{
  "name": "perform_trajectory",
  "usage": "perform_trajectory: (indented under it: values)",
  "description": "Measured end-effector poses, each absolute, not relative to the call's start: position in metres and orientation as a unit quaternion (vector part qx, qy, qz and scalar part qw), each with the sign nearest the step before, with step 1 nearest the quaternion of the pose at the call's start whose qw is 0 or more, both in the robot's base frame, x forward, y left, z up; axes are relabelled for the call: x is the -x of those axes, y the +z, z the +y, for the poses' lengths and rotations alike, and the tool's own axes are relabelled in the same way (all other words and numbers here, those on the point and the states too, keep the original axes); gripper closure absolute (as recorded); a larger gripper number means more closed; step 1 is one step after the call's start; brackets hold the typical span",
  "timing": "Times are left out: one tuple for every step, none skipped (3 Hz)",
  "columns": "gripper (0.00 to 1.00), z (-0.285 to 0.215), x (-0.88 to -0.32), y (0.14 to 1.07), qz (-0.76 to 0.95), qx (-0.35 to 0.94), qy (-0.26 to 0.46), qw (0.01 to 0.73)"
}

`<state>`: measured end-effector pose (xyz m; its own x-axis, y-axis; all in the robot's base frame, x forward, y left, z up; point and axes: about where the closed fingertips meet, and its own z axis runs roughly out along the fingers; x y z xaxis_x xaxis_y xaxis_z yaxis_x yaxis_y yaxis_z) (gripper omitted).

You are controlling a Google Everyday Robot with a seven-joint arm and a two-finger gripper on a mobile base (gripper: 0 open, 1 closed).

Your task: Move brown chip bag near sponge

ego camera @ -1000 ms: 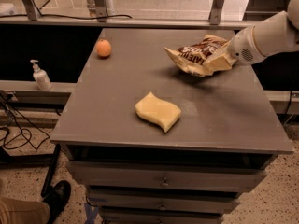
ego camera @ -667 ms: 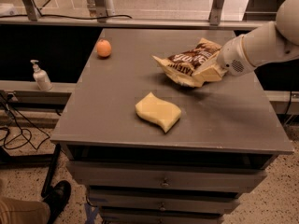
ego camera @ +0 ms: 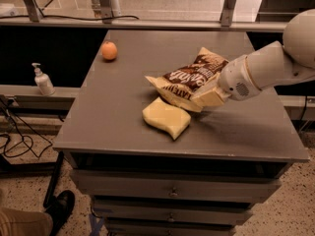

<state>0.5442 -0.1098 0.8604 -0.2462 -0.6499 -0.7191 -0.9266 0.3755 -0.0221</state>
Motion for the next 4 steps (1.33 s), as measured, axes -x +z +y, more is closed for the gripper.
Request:
perform_trajectory:
  values:
    - [1.00, -0.100, -0.523, 0.864, 0.753, 0.521, 0.231, 0.329]
    - [1.00, -0.094, -0.511, 0.869, 0.747, 0.522, 0.247, 0.330]
    - [0.82, -0.090, -0.504, 0.869, 0.748, 0.522, 0.256, 0.321]
    - [0.59, -0.087, -0.501, 0.866, 0.751, 0.520, 0.260, 0.314]
